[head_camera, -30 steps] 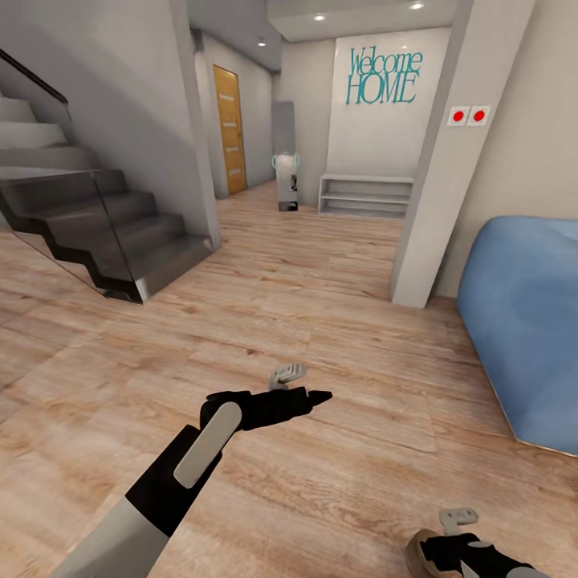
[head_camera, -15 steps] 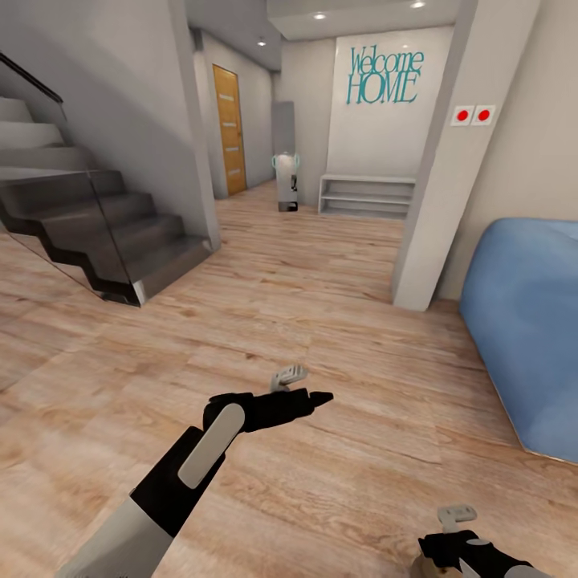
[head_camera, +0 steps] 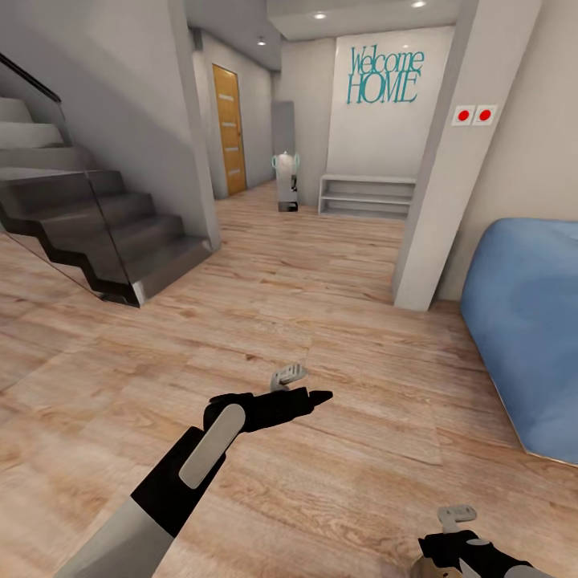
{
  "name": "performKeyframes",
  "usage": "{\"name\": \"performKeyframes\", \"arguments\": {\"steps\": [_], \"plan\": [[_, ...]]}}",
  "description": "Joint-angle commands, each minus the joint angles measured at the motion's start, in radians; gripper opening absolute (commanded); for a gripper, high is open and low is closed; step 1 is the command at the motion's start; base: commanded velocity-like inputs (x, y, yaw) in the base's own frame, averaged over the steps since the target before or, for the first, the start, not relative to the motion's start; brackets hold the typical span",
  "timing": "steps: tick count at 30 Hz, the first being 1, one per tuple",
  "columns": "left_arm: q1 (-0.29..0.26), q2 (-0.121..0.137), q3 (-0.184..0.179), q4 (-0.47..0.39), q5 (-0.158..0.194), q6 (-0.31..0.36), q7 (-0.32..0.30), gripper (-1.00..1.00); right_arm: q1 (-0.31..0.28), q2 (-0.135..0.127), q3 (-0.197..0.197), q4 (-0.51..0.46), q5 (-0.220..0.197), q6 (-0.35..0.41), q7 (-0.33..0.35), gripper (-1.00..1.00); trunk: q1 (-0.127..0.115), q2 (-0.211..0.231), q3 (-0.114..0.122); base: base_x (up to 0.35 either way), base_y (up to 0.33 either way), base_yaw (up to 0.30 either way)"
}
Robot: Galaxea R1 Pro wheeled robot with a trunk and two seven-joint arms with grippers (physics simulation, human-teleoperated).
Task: Place each of the two pumpkins and all three candles from the living room inside a cabinet in the living room (use any cabinet), then make sure every cabinet is closed, and position the cauldron so it is next to a table in the living room.
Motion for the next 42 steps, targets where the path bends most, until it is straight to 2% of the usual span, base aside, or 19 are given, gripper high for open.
{"name": "performKeyframes", "arguments": {"steps": [1, 20, 29, 35, 42], "plan": [[0.0, -0.001, 0.0, 0.0, 0.0, 0.0, 0.0, 1.0, 0.0, 0.0, 0.0, 0.0, 0.0, 0.0, 0.0, 1.0, 0.0, 0.0, 0.0, 0.0, 0.0, 0.0], [0.0, -0.003, 0.001, 0.0, 0.0, 0.0, 0.0, 1.0, 0.003, 0.0, -0.002, 0.005, 0.0, -0.002, 0.001, 1.0, 0.001, -0.001, -0.004, 0.0, 0.0, 0.0], [0.0, -0.004, 0.0, 0.0, 0.0, 0.0, 0.0, 1.0, 0.003, -0.001, -0.002, 0.005, 0.0, -0.002, 0.001, 1.0, 0.005, -0.004, -0.039, 0.0, 0.0, 0.0], [0.0, -0.004, 0.0, 0.0, 0.0, 0.0, 0.0, 1.0, 0.003, 0.0, -0.002, 0.005, 0.0, -0.002, 0.001, 1.0, 0.005, -0.004, -0.039, 0.0, 0.0, 0.0], [0.0, -0.004, 0.0, 0.0, 0.0, 0.0, 0.0, 1.0, 0.003, 0.0, -0.002, 0.005, 0.0, -0.002, 0.002, 1.0, 0.008, -0.005, -0.066, 0.0, 0.0, 0.0]]}}
